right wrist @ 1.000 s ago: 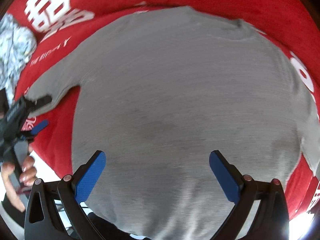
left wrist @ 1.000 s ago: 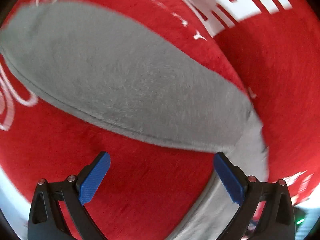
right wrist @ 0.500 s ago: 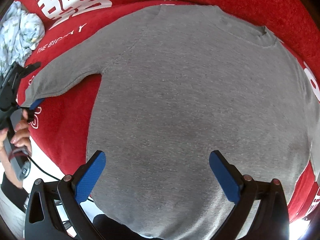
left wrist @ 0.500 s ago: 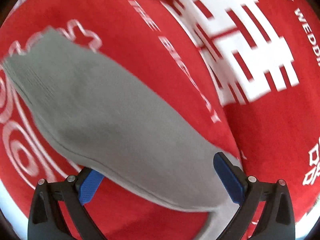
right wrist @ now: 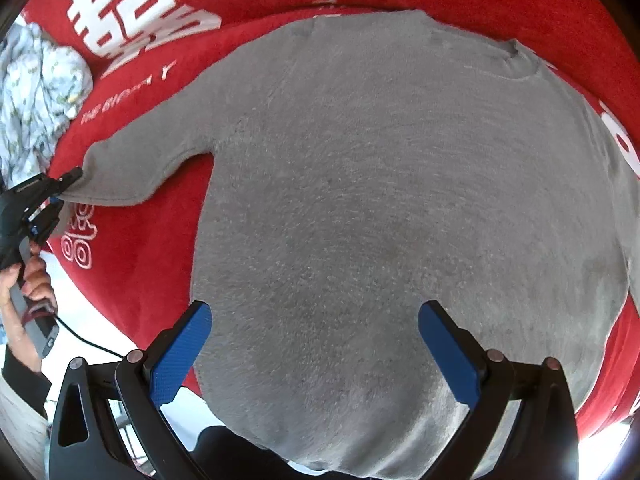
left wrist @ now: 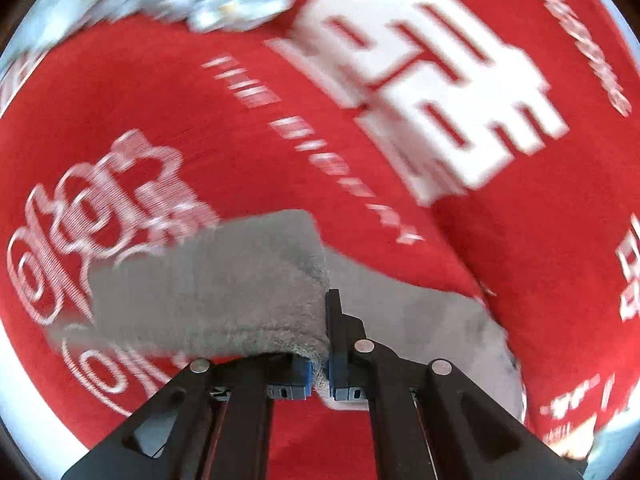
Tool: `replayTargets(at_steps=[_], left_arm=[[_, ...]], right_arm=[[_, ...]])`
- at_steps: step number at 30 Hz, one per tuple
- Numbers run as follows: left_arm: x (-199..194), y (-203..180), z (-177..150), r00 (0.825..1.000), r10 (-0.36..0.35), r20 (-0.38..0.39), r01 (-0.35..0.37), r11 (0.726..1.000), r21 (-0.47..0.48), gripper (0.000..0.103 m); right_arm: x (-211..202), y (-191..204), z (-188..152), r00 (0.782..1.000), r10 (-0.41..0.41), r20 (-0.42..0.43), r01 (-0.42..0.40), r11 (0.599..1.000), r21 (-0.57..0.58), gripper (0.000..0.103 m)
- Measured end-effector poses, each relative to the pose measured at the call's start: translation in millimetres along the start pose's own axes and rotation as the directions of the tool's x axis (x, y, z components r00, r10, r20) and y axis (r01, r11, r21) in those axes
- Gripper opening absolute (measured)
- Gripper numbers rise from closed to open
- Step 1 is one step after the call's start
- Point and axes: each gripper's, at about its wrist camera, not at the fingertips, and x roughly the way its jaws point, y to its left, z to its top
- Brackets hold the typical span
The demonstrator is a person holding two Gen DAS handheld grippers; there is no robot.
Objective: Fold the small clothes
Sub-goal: 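Grasp the cuff of the sleeve nearest the left tool with the left tool, then fold the held sleeve across the sweatshirt body and open the left tool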
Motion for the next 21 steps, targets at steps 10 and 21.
replayTargets(at_steps=[10,21], left_arm=[[20,-221,-49,0.959,-0.244,-0.147,0.281,0.891,0.357,0.005],[143,-372,-210,0.933,0.013,-0.361,0.219,0.773,0.595,0.005]], right_arm=[[-39,-77,-17,0.994,0.033,0.108,-0.052,0.982,0.183,0.103],[-49,-218,-40,0.992,-0.012,0.124,-0.041,0.907,0.420,0.103]])
